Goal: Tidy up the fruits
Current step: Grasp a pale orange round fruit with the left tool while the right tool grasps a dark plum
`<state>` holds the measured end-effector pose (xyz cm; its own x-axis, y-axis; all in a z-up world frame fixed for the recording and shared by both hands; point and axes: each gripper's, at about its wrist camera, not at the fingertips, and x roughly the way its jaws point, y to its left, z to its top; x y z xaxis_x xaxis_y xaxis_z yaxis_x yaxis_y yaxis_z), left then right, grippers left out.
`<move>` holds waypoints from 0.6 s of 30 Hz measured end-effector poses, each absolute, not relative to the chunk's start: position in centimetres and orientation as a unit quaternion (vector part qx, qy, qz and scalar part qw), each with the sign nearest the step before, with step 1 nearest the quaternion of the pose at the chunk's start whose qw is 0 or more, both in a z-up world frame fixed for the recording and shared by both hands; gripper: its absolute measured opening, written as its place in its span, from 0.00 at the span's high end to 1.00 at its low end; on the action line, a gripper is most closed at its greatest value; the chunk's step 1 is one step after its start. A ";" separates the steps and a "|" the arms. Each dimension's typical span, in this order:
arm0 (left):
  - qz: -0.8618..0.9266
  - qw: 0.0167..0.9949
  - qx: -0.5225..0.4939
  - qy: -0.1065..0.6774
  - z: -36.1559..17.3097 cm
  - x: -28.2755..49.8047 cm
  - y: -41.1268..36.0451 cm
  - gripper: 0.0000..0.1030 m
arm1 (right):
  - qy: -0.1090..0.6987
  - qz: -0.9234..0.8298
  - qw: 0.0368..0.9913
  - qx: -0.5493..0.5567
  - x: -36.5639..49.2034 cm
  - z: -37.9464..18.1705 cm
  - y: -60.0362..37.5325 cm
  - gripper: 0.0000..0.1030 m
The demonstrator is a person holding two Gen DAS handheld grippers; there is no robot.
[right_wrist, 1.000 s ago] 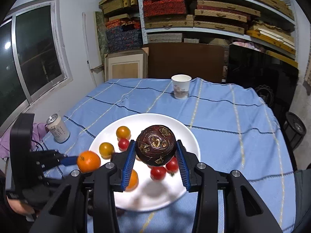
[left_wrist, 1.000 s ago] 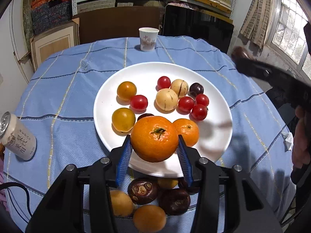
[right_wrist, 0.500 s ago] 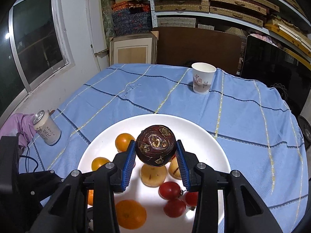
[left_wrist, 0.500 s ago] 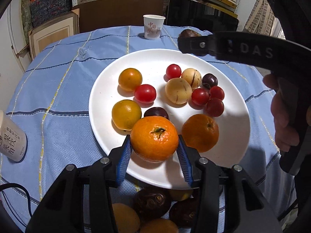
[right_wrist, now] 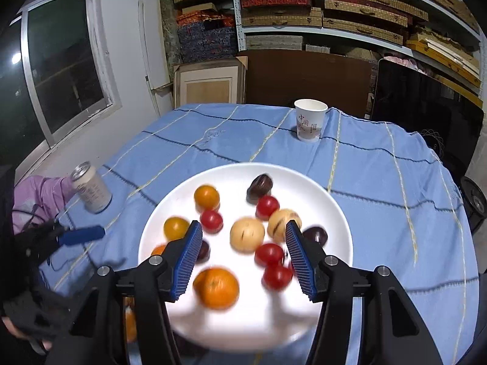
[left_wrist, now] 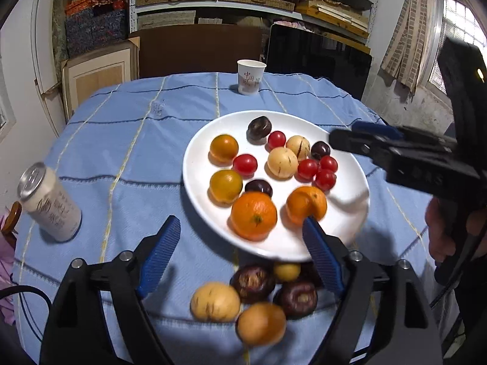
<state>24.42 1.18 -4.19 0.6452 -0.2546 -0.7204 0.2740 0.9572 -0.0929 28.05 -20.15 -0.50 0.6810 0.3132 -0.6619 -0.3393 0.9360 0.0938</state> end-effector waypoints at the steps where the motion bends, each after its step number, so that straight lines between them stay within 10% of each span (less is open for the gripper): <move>1: -0.146 0.906 0.010 0.397 -4.3 23.8 1.6 0.17 | 0.359 0.185 0.915 -0.016 26.9 -0.7 -20.4 0.44; 18: -0.135 0.895 0.090 0.416 -9.8 17.7 1.5 0.21 | 0.364 0.203 0.904 0.092 16.1 -7.5 -22.8 0.44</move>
<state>17.74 1.53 -9.77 0.6170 -0.1661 -0.7693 0.3166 0.9473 0.0494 16.13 -22.83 -7.45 0.6527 0.4339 -0.6210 -0.3005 0.9008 0.3136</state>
